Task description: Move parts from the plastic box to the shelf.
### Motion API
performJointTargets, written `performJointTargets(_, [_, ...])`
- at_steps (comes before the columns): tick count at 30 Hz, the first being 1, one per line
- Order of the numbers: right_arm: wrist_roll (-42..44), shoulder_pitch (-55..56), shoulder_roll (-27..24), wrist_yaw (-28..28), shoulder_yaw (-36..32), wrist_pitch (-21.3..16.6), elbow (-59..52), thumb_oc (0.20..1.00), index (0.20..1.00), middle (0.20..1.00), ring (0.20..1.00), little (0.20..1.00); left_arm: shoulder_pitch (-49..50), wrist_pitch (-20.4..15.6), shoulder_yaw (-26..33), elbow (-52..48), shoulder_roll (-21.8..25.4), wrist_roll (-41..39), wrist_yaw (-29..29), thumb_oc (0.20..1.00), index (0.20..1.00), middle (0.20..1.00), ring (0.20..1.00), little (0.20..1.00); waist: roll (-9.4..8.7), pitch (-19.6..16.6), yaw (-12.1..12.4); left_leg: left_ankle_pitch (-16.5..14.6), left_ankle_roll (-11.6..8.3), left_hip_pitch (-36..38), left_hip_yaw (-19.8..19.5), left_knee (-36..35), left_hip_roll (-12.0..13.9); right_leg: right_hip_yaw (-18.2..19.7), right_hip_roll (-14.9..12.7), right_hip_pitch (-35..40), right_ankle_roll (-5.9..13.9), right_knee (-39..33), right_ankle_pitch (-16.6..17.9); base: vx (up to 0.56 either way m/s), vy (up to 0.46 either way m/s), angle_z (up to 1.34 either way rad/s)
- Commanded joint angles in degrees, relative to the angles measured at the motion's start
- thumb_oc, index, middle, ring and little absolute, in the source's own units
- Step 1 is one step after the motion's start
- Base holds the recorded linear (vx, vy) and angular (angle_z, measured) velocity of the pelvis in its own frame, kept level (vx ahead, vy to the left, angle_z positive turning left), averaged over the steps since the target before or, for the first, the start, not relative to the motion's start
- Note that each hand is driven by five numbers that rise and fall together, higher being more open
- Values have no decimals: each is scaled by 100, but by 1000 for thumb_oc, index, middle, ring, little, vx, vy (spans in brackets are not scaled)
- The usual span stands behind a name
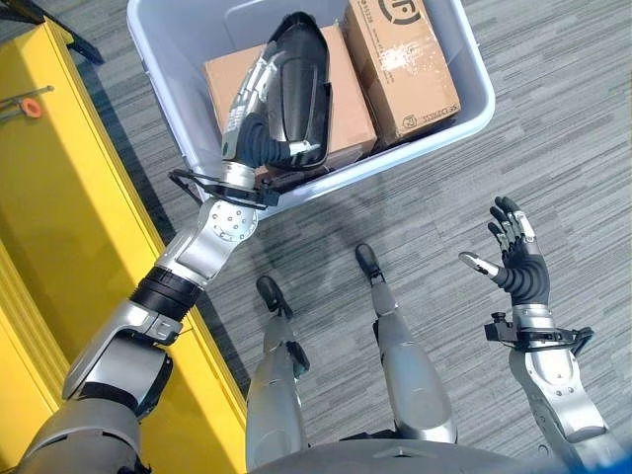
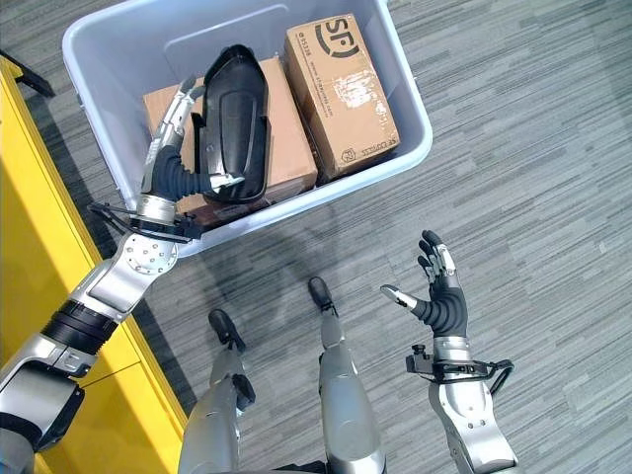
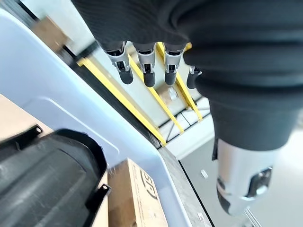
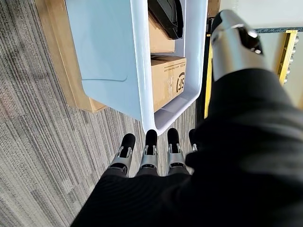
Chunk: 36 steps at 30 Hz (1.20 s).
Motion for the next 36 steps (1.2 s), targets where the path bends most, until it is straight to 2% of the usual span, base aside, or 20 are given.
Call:
performJointTargets(1, [-57,136,-97,-101,-519,-344,-344,1000,1000,1000,1000,1000,-279,-223,277,140,-45,33,423,1000,1000,1000,1000,1000,-47,-16,-113,-877,-181,34,-365,917,42,-4,-208,-118,149,819,-490,-94,-32,6])
performJointTargets(2, [-98,139,-98,-124,-503,-329,-364,1000,1000,1000,1000,1000,-274,-166,373,277,-245,39,544,1000,1000,1000,1000,1000,-91,20,-132,-735,-155,-27,-341,951,51,19,-190,-179,138,846,-373,0,-6,6])
performJointTargets(3, [-94,118,-95,-148,-476,-321,-348,1000,1000,1000,1000,1000,-324,-77,405,406,-350,112,669,1000,1000,1000,1000,1000,-103,24,-137,-738,-152,-28,-343,957,54,21,-188,-177,130,846,-377,0,0,0])
performJointTargets(4, [-108,107,-91,-180,-480,-316,-347,1000,1000,1000,1000,1000,-360,-52,424,469,-436,127,757,1000,1000,1000,1000,1000,-79,-6,-132,-890,-173,41,-384,932,49,-3,-194,-117,134,833,-497,93,26,0])
performJointTargets(5, [-133,101,-99,-227,-452,-308,-343,1000,1000,1000,1000,1000,-440,79,467,655,-534,261,993,1000,1000,1000,1000,1000,-99,4,-143,-900,-173,37,-381,946,50,-15,-193,-109,130,837,-509,0,0,0])
performJointTargets(6, [-139,72,-108,-251,-433,-303,-321,1000,1000,1000,1000,1000,-511,180,464,816,-587,377,1104,1000,1000,1000,1000,1000,-136,44,-156,-728,-151,-39,-349,959,57,16,-178,-181,120,844,-375,-98,-42,-1])
performJointTargets(7, [-146,37,-144,-287,-381,-279,-289,1000,1000,1000,1000,1000,-723,530,407,1229,-603,721,1359,1000,1000,1000,1000,1000,-154,44,-178,-721,-150,-43,-347,957,66,21,-164,-192,118,846,-369,-98,-39,-2])
performJointTargets(8, [-147,32,-140,-289,-386,-280,-285,1000,1000,1000,1000,1000,-742,527,396,1246,-608,724,1369,1000,1000,1000,1000,1000,-154,51,-172,-721,-150,-42,-346,957,66,22,-164,-191,118,846,-369,89,28,-1])
performJointTargets(9, [-172,-9,-165,-336,-336,-249,-293,1000,1000,1000,1000,1000,-946,641,380,1593,-734,712,1499,1000,1000,1000,1000,1000,-151,18,-176,-866,-168,18,-375,937,62,3,-161,-147,122,837,-484,91,34,-1])
performJointTargets(10, [-163,-27,-184,-367,-309,-243,-286,1000,1000,1000,1000,1000,-1048,744,349,1805,-764,727,1570,1000,1000,1000,1000,1000,-160,23,-187,-876,-167,18,-374,945,67,3,-158,-145,123,839,-491,91,34,-1])
performJointTargets(15, [-146,-94,-222,-416,-210,-217,-244,1000,1000,1000,1000,1000,-1426,871,279,2487,-892,557,1747,1000,1000,1000,1000,1000,-192,35,-227,-871,-169,4,-373,961,82,11,-129,-180,116,863,-497,0,0,0])
performJointTargets(17, [-156,-154,-282,-507,-103,-195,-210,1000,1000,1000,1000,1000,-1852,972,281,3206,-902,255,2002,1000,1000,1000,1000,1000,-232,42,-268,-843,-175,-35,-379,971,104,27,-87,-231,114,893,-490,0,0,0])
performJointTargets(20, [-155,-228,-361,-619,-6,-194,-203,1000,1000,1000,1000,1000,-2126,1006,394,3690,-773,-144,2346,1000,1000,1000,1000,1000,-263,61,-292,-822,-193,-84,-388,989,123,39,-49,-293,111,927,-488,0,0,0])
performJointTargets(28, [-99,-300,-472,-626,97,-198,-237,1000,1000,1000,1000,1000,-2365,1013,340,4295,-593,-470,2349,1000,1000,1000,1000,1000,-282,70,-299,-810,-200,-160,-400,1017,138,31,-15,-380,103,985,-504,3,-3,-1])
performJointTargets(30, [-94,-302,-513,-635,132,-217,-223,1000,1000,1000,1000,1000,-2515,1028,314,4739,-632,-676,2260,1000,1000,1000,1000,1000,-290,72,-318,-809,-201,-186,-401,1024,135,42,-4,-415,103,1002,-506,0,0,0])
performJointTargets(31, [-64,-323,-527,-629,156,-192,-212,1000,1000,1000,1000,1000,-2626,924,391,5040,-724,-1061,2087,1000,1000,1000,1000,1000,-294,76,-336,-810,-202,-210,-400,1028,137,38,2,-442,101,1014,-506,0,0,0])
performJointTargets(36, [-27,-333,-594,-618,246,-151,-249,1000,1000,1000,1000,1000,-2896,914,411,5565,-740,-1566,1805,1000,1000,1000,1000,1000,-306,91,-384,-826,-206,-277,-390,1062,134,64,31,-516,96,1027,-496,7,1,-3])
